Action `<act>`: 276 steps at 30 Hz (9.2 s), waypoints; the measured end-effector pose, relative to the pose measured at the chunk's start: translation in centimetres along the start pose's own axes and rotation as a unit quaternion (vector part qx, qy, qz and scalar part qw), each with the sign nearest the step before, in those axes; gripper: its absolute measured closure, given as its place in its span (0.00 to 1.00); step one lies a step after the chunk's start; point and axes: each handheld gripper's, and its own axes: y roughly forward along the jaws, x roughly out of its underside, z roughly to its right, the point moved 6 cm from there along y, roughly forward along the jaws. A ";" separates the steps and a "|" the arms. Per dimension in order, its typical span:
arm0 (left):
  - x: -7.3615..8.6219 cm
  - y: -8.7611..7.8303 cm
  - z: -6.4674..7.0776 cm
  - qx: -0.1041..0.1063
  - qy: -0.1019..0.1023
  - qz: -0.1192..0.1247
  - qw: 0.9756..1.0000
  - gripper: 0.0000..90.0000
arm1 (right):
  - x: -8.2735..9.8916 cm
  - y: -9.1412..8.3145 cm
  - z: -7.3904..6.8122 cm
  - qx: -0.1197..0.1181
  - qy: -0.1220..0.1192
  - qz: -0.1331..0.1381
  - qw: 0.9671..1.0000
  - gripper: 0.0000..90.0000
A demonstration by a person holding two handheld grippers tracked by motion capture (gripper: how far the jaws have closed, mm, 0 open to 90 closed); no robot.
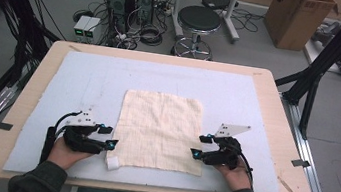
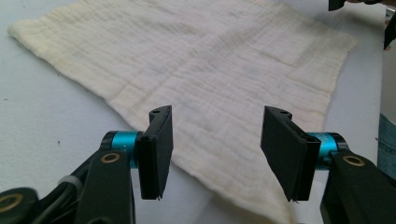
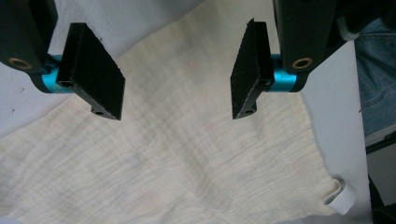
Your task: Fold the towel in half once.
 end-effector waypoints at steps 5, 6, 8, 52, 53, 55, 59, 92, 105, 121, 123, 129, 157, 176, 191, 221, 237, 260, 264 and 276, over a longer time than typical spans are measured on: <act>-0.5 0.1 -0.2 -0.003 -0.002 -0.001 1.000 0.47 | -0.1 -0.1 0.5 0.008 0.003 -0.004 1.000 0.38; -0.6 0.2 -0.2 -0.002 -0.006 0.001 1.000 0.47 | -0.2 -0.2 0.6 0.008 0.008 -0.003 1.000 0.38; -0.8 0.4 -0.5 -0.008 -0.011 0.002 1.000 0.47 | -0.5 -0.4 1.2 0.014 0.011 0.000 1.000 0.38; -5.9 9.0 -14.1 -0.136 -0.126 -0.031 0.982 0.62 | -6.3 5.4 14.9 0.103 0.100 -0.031 0.989 0.63; -5.7 9.3 -14.2 -0.138 -0.129 -0.035 0.981 0.62 | -6.2 5.7 14.9 0.099 0.108 -0.031 0.989 0.64; -5.5 9.7 -14.3 -0.139 -0.135 -0.039 0.980 0.62 | -5.9 6.2 15.1 0.100 0.108 -0.039 0.988 0.67; -5.3 10.0 -14.5 -0.160 -0.134 -0.041 0.977 0.74 | -5.4 6.6 15.3 0.105 0.112 -0.053 0.987 0.81; -7.4 6.0 -12.6 -0.117 -0.120 0.026 0.986 0.97 | -8.2 2.9 12.6 0.052 0.076 0.009 0.996 0.96; -6.9 3.8 -9.9 -0.091 -0.086 0.036 0.991 0.97 | -7.7 1.0 10.3 0.028 0.066 0.026 0.997 0.96; -6.3 2.1 -7.1 -0.061 -0.060 0.039 0.996 0.97 | -7.3 -0.3 7.8 0.007 0.041 0.023 0.999 0.96; -6.0 1.8 -6.9 -0.059 -0.061 0.039 0.996 0.97 | -6.6 -0.5 7.7 0.008 0.039 0.020 0.999 0.96; -5.1 1.5 -6.0 -0.051 -0.051 0.025 0.997 0.97 | -5.7 -0.9 6.8 -0.001 0.036 0.019 0.999 0.96; -1.7 -0.6 -1.4 -0.020 -0.018 0.012 1.000 0.97 | -2.3 -1.7 2.8 -0.021 0.020 0.014 0.999 0.96; 0.9 -1.6 0.5 -0.008 -0.011 0.005 1.000 0.97 | -0.5 -1.9 0.3 -0.026 -0.001 0.001 1.000 0.95; 1.4 -2.0 1.6 0.027 -0.005 0.003 1.000 0.90 | 0.7 -2.4 -0.5 -0.045 0.005 -0.001 0.999 0.88; 3.4 -0.2 2.0 0.031 0.020 -0.070 0.997 0.82 | 3.4 -0.3 -2.9 -0.069 -0.042 -0.070 0.994 0.82; 1.0 -0.5 0.4 0.019 -0.019 -0.021 0.999 0.69 | 0.2 -0.7 -1.9 -0.060 -0.031 -0.017 0.998 0.65; -0.3 -0.2 -0.9 0.004 -0.025 -0.008 1.000 0.60 | -0.9 0.0 0.7 -0.026 0.004 -0.005 1.000 0.55; -0.5 -0.2 -1.0 0.002 -0.029 -0.004 1.000 0.58 | -1.2 0.1 0.9 -0.020 0.001 -0.007 1.000 0.54; -1.9 0.0 -1.4 -0.013 -0.015 0.003 1.000 0.54 | -2.1 0.7 1.3 -0.016 0.000 0.001 1.000 0.53</act>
